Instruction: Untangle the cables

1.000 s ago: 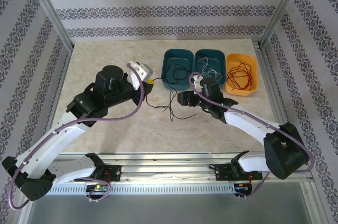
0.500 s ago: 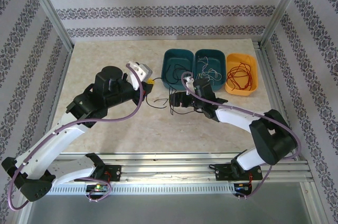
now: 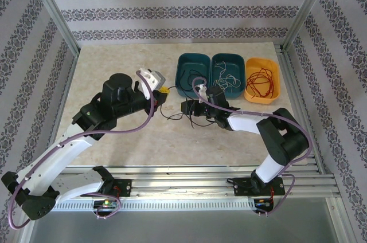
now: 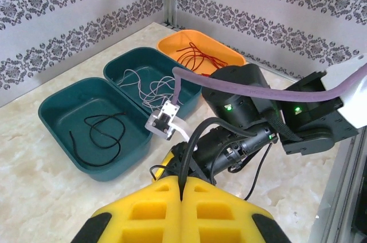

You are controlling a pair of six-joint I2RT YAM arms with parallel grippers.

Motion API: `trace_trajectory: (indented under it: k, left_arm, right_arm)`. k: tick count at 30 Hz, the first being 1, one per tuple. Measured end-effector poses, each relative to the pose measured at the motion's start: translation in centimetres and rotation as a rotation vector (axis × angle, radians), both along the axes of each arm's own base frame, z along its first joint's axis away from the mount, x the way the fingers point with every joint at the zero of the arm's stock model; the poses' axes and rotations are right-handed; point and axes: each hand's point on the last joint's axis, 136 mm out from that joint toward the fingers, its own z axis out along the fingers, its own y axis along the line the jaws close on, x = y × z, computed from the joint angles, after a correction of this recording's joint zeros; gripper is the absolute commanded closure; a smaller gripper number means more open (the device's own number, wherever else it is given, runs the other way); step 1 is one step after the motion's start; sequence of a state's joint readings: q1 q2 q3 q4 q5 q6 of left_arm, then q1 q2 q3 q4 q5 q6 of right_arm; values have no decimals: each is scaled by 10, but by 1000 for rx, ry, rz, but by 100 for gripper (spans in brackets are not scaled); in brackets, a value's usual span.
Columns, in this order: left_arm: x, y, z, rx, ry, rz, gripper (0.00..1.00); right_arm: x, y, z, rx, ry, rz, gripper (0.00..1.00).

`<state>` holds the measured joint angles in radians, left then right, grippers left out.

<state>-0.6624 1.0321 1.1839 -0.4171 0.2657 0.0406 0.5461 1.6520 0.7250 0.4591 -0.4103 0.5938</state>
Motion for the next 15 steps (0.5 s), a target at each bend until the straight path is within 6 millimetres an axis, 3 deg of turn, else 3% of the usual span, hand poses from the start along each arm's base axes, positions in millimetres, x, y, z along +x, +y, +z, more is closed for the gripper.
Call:
trace_trajectory:
  k: [6,9,15]
  left_arm:
    - [-3,5,6,-17,-9,9,100]
    - [-2,12,6,-24,-8,34,100]
    - [12,39,9,-28,-22,166,100]
  right_arm:
    - [5,-2,-2,5,9,-34,88]
    - [7,-13,-5,-3,13,-72,93]
    - [10,-54,-12,-67,30,-205,95]
